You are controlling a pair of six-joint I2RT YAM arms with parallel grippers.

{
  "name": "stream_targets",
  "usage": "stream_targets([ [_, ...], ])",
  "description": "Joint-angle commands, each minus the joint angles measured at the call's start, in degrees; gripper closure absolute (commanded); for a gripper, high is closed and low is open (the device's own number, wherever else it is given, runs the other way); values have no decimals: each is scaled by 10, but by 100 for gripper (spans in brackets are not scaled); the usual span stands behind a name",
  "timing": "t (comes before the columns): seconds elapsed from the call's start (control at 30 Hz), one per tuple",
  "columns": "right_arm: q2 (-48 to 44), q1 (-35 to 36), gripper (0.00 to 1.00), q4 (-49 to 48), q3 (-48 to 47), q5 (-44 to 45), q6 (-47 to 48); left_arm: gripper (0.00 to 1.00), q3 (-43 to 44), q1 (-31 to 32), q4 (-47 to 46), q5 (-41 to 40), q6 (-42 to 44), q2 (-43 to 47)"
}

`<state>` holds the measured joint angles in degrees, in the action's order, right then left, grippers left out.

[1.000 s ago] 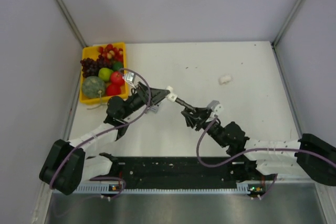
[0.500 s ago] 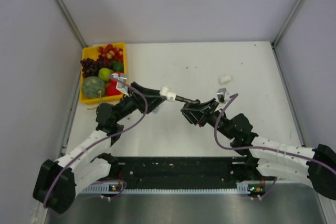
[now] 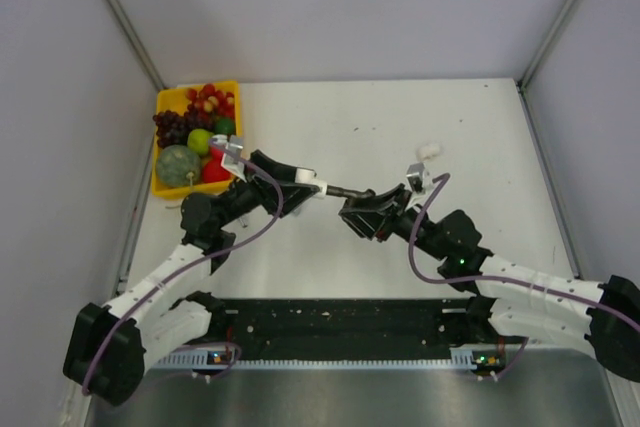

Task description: Install the water faucets

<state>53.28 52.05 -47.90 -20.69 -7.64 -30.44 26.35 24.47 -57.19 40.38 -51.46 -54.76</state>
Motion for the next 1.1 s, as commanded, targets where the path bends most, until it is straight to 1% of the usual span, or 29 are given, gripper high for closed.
stream_targets([
  [0.0,-2,-1,100,-50,-34,-21,7,36,18,-1,-57,5,-40,-6],
  [0.17,1,-1,100,-56,-29,-8,8,35,27,-1,-67,9,-71,-16],
  [0.23,2,-2,100,-62,-26,-4,9,39,27,0,-67,16,-73,-18],
  [0.27,4,-2,100,-62,-27,-4,8,43,27,0,-66,18,-74,-19],
  [0.3,7,-1,100,-62,-27,-3,9,49,27,0,-65,19,-74,-19],
  [0.4,13,-2,100,-63,-26,-2,9,81,24,0,-64,19,-67,-18],
  [0.43,13,-2,100,-62,-26,0,8,88,22,0,-63,19,-60,-18],
  [0.47,14,-1,100,-60,-25,1,3,99,21,0,-58,19,-51,-16],
  [0.6,10,-2,100,-38,-27,3,-42,100,3,0,-18,2,35,-6],
  [0.67,7,-1,100,-12,-28,17,-84,100,-15,0,-15,-14,63,-5],
  [0.77,2,-1,100,18,-16,41,-175,100,-24,0,-8,-20,92,-10],
  [0.8,3,-2,100,14,-8,50,-230,100,-29,0,-6,-17,105,-13],
  [0.9,17,-4,100,-52,34,68,-380,100,-52,-1,-6,-16,158,-21],
  [0.93,27,-3,100,-83,44,74,-429,100,-62,0,-24,-21,166,-25],
  [1.0,52,-5,100,-131,57,72,-529,100,-89,-1,-75,-28,160,-35],
  [1.07,77,-5,100,-189,56,61,-580,100,-100,-1,-103,-39,144,-48],
])
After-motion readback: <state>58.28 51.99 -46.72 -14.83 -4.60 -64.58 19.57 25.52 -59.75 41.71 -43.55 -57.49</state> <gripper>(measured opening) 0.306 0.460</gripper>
